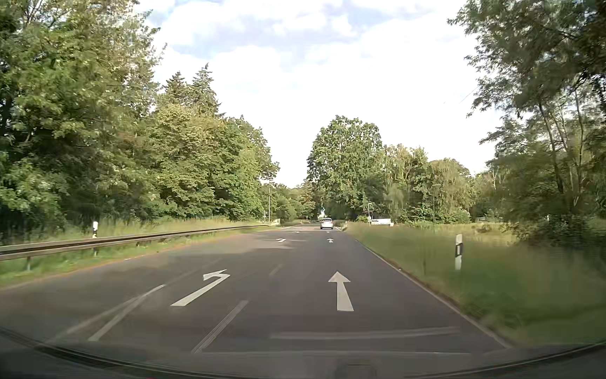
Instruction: Follow the waypoints while adhering to traffic rules and regulations
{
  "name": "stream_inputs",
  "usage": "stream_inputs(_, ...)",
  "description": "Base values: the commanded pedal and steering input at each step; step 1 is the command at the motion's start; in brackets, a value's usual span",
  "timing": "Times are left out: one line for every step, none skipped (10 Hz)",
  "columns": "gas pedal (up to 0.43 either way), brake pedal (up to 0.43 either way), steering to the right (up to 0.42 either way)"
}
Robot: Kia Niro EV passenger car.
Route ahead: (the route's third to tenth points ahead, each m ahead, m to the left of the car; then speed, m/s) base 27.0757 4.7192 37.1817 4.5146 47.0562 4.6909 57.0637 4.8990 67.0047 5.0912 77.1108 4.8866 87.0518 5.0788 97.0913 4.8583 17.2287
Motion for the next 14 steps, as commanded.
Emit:
stream_inputs(0.13, 0.03, 0.0)
stream_inputs(0.13, 0.03, 0.001)
stream_inputs(0.13, 0.03, 0.001)
stream_inputs(0.13, 0.03, 0.001)
stream_inputs(0.13, 0.03, 0.002)
stream_inputs(0.13, 0.03, 0.003)
stream_inputs(0.13, 0.03, 0.002)
stream_inputs(0.13, 0.03, 0.002)
stream_inputs(0.13, 0.03, 0.002)
stream_inputs(0.118, 0.03, 0.002)
stream_inputs(0.118, 0.03, 0.003)
stream_inputs(0.118, 0.03, 0.002)
stream_inputs(0.118, 0.03, 0.002)
stream_inputs(0.118, 0.03, 0.002)
